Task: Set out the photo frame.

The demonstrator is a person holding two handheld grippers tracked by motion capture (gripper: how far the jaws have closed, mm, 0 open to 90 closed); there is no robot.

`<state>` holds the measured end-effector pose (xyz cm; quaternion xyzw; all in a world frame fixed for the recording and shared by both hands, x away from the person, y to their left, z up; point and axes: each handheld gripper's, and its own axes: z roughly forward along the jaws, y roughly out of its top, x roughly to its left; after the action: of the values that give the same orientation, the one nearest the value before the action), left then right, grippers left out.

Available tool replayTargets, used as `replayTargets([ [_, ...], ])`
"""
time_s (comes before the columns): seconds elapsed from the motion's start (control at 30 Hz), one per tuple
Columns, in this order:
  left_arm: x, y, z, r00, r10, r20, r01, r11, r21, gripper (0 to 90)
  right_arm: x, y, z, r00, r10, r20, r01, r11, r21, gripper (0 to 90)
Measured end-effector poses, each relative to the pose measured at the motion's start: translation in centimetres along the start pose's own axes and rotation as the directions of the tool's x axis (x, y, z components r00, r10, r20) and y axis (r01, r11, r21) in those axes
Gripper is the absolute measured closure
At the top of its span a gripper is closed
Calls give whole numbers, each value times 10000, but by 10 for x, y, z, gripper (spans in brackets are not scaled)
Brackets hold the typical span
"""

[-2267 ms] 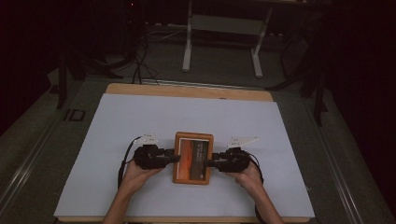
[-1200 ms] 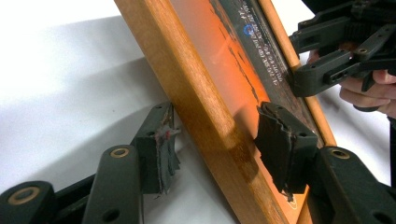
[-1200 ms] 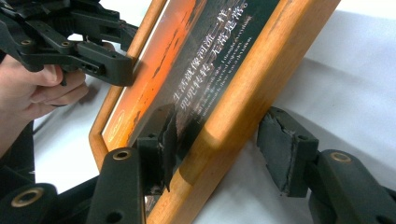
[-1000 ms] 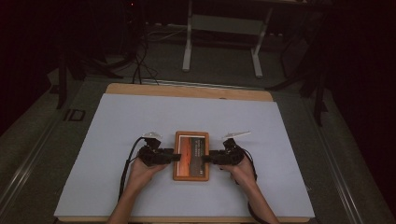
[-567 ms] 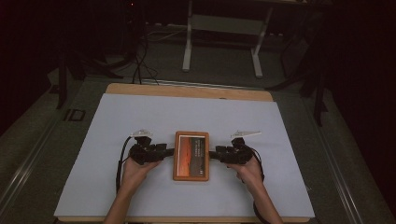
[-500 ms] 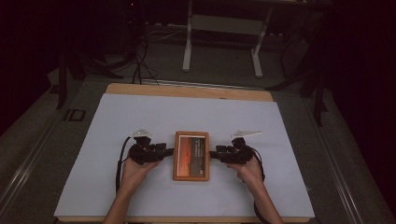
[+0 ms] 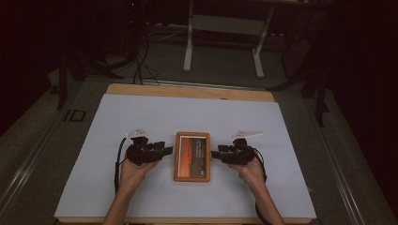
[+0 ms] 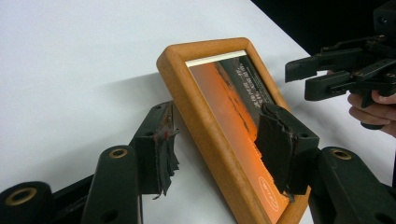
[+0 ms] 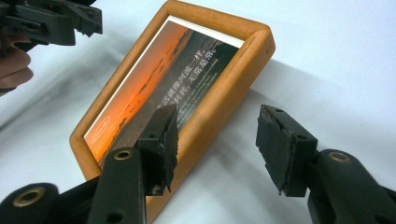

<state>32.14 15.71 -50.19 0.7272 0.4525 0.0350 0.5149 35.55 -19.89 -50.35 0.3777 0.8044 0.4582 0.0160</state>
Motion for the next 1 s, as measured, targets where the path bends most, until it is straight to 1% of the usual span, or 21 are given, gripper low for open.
replayTargets([
  [0.13,-2,0,-2,10000,4,55,-3,10000,-88,469,2,1,-1,9999,-132,58,132,9999,-46,488],
  [0.23,-5,0,-4,9999,66,94,-65,9999,-130,472,5,4,-1,9995,-276,172,277,9996,-50,516],
  [0.33,-6,1,-5,9997,13,233,-9,9998,-176,480,10,8,-1,9969,-640,467,644,9979,-77,538],
  [0.4,-7,1,-5,9995,-13,313,18,9999,-153,481,14,12,-1,9942,-841,663,858,9961,-222,563],
  [0.47,-9,1,-4,9993,26,367,-22,9999,-123,482,18,17,-2,9902,-1058,916,1108,9925,-513,619],
  [0.5,-10,0,-3,9990,41,436,-38,10000,-75,491,19,19,-1,9886,-1086,1038,1162,9908,-697,674],
  [0.53,-10,0,-3,9990,41,436,-38,10000,-75,492,19,19,-1,9886,-1086,1038,1162,9908,-697,674],
  [0.57,-11,0,-2,9989,66,472,-63,10000,-65,492,20,23,0,9878,-1160,1041,1244,9891,-784,764],
  [0.6,-12,0,-2,9985,60,537,-60,10000,-17,492,21,25,1,9856,-1290,1090,1385,9867,-850,828],
  [0.63,-13,0,-1,9980,37,631,-39,10000,44,492,22,29,6,9798,-1461,1365,1576,9844,-777,895],
  [0.7,-14,0,-1,9979,83,647,-90,9999,104,492,23,31,8,9787,-1476,1423,1594,9844,-749,896],
  [0.73,-16,-1,-1,9983,199,548,-210,9996,194,490,23,35,14,9790,-1445,1438,1559,9852,-713,899],
  [0.77,-16,-1,-1,9983,199,548,-210,9996,194,489,23,35,14,9790,-1445,1438,1559,9852,-713,899],
  [0.8,-17,-2,-2,9986,252,463,-263,9994,234,489,24,37,20,9767,-1553,1482,1664,9839,-652,900],
  [0.83,-17,-2,-2,9986,252,463,-263,9994,234,489,24,37,20,9767,-1553,1482,1664,9839,-652,900],
  [0.87,-17,-2,-2,9988,269,414,-281,9992,295,489,24,39,27,9753,-1605,1519,1704,9839,-546,900],
  [0.9,-17,-2,-2,9988,269,414,-281,9992,295,489,24,39,27,9753,-1605,1519,1704,9839,-546,900],
  [0.93,-17,-2,-3,9988,271,412,-284,9991,315,489,24,41,34,9733,-1621,1623,1712,9843,-432,900],
  [0.97,-18,-3,-2,9988,270,416,-283,9991,331,489,24,41,34,9733,-1621,1623,1712,9843,-432,900],
  [1.0,-18,-3,-2,9988,269,415,-285,9989,384,489,23,42,41,9709,-1643,1744,1728,9843,-347,900],
])
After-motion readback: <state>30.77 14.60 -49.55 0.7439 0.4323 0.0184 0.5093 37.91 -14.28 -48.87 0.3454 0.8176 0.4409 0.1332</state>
